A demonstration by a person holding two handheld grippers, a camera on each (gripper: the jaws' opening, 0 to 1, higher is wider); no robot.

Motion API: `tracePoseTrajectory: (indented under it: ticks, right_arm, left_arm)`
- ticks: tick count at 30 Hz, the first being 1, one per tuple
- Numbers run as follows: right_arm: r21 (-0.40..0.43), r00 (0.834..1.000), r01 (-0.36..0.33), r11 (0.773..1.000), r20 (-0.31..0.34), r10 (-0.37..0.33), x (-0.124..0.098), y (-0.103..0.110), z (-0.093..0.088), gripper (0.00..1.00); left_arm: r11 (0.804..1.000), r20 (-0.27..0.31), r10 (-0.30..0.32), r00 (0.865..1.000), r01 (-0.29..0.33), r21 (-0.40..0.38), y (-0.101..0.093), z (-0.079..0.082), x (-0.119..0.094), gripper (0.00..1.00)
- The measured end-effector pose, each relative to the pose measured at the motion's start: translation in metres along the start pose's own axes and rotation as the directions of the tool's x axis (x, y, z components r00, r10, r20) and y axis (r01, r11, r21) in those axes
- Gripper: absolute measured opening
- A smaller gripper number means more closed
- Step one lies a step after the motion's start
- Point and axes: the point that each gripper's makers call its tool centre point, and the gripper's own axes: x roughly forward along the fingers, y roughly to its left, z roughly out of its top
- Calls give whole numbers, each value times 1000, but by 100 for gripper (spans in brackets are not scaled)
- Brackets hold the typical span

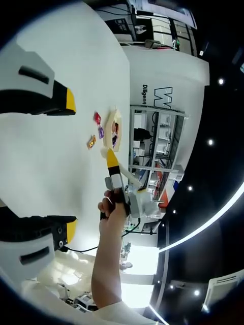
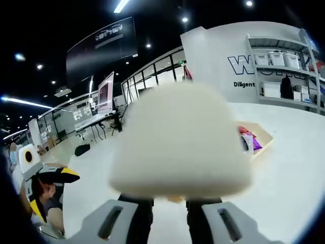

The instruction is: Place the target food into the container with the food tongs after gripping and lifting it, then release it inside without dropping or visibly crushing the food.

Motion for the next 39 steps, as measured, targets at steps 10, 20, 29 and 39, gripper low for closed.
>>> tracePoseTrajectory:
  ticks: [10,20,29,39]
  right_arm:
    - [-68,988,140,988,-48,-144,22,-9,-10,18]
    - [-63,974,210,976,-67,-214,34,-14,-18,19]
    - [-91,966,241,966,-74,-248,38,-19,-23,20]
    - [-113,963,243,963,-87,-253,40,-21,-23,19]
  left_arm:
    - [1000,3,12,1000,-12,-2,7,-3,-9,79]
    - [1000,7,16,1000,-16,-4,9,-2,-12,78]
    - [1000,4,21,1000,-21,-10,12,-4,-15,76]
    - [1000,6,19,1000,-19,-6,11,-2,-14,75]
